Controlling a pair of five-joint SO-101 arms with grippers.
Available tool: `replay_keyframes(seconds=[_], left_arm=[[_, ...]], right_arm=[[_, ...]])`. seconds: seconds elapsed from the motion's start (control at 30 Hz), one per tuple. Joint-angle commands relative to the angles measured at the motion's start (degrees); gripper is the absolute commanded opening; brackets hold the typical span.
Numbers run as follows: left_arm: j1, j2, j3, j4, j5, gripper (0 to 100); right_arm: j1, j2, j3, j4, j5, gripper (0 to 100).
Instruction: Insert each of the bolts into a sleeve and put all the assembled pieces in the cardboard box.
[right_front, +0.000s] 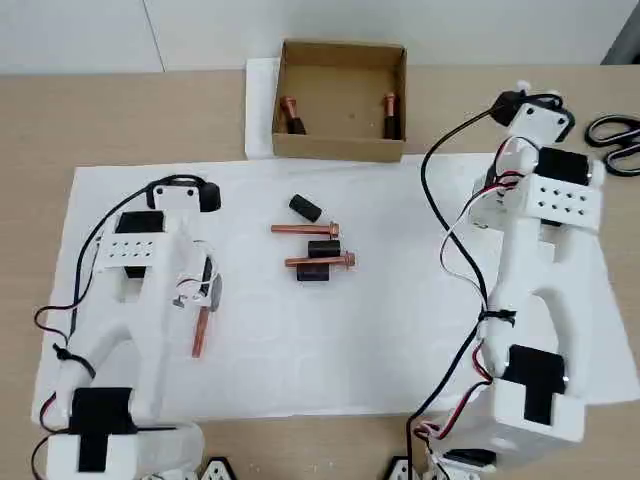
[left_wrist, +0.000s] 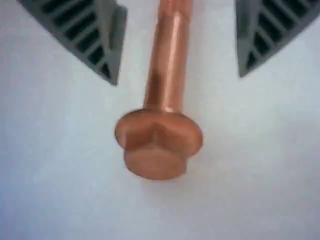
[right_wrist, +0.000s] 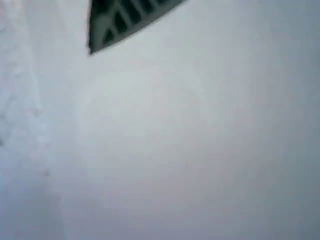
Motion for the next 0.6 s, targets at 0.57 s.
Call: replay_keyframes(seconds=[0.57], left_arm=[[-0.2, -2.2, 4.8, -6.2, 1.0, 15]], right_arm=[[-0.6, -3.1, -0.2, -0.8, 0.2, 22.7]])
